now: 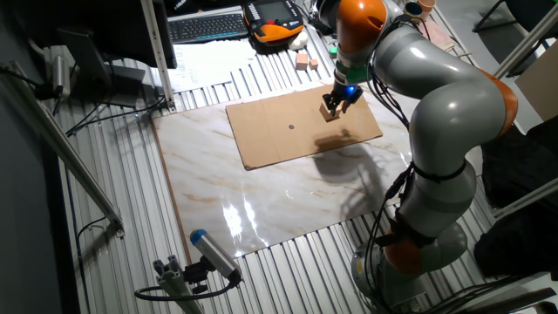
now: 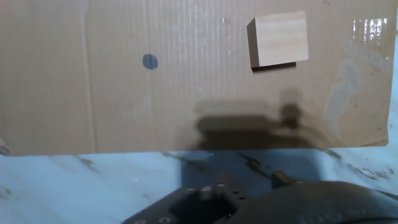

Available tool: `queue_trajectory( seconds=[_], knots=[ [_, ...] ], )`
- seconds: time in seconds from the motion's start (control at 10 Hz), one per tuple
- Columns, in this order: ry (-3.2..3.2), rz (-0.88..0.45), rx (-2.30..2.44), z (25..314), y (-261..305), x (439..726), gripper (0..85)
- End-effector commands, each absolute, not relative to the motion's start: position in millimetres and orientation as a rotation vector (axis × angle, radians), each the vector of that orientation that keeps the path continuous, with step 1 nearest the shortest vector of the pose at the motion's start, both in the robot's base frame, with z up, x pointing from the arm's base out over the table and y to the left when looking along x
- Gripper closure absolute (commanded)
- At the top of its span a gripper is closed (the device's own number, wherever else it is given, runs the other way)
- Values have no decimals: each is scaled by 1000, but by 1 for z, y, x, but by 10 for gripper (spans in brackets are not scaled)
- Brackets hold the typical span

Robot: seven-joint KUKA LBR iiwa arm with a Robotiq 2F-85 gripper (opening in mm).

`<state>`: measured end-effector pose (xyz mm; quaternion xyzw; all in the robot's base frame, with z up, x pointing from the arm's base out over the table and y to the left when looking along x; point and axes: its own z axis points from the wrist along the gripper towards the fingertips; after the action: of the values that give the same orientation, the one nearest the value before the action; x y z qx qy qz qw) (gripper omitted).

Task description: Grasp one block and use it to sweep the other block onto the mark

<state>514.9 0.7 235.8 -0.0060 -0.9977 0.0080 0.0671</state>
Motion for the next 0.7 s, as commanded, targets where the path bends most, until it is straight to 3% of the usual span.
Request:
queue_trajectory(
  seconds=[0.0,0.6],
  knots=[
    [-3009,24,-16,236,1,515,850],
    [-3007,25,-2,236,1,515,850]
  ],
)
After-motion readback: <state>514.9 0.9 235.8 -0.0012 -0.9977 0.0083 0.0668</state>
